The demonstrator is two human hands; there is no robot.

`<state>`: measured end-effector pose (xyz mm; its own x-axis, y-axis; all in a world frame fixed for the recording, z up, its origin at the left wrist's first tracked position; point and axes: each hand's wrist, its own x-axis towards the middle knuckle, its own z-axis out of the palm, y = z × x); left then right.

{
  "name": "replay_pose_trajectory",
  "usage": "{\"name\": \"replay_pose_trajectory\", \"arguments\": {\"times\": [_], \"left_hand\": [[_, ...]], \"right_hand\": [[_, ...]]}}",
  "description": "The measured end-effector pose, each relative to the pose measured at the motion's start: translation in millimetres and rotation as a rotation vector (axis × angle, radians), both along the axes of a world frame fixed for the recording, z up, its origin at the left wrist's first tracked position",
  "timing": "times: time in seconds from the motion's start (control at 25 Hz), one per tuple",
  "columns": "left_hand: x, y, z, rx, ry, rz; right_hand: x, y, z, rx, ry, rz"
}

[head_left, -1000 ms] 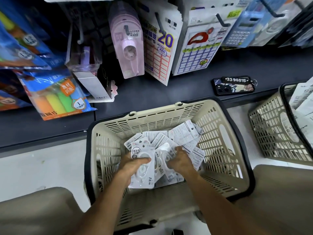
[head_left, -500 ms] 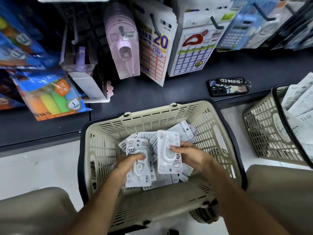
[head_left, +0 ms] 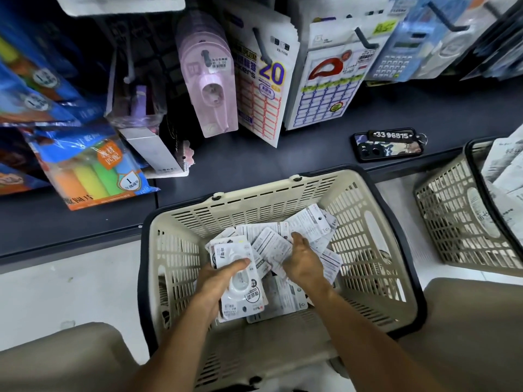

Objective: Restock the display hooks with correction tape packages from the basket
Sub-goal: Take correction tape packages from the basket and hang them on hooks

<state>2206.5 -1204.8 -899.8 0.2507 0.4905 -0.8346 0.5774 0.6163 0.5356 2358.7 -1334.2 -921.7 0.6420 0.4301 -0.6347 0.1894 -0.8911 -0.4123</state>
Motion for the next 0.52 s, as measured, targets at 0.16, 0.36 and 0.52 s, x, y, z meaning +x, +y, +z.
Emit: {"name": "replay_pose_trajectory", "arguments": {"times": [0.16,0.36,0.52], "left_hand": [[-4.6,2.8,-3.2,0.019,0.024,-0.011],[2.2,6.2,-2.7,0.125,0.017,-0.032],[12.9,-1.1,5.1,0.103,-0.064,-0.101]], "right_hand": [[11.2,-2.3,-12.3,-0.014,0.081,0.005],[29.0,-24.1,27.4,0.38,0.301,-0.343],[-14.5,-5.4,48.8,0.666,0.553,-0.33]]}}
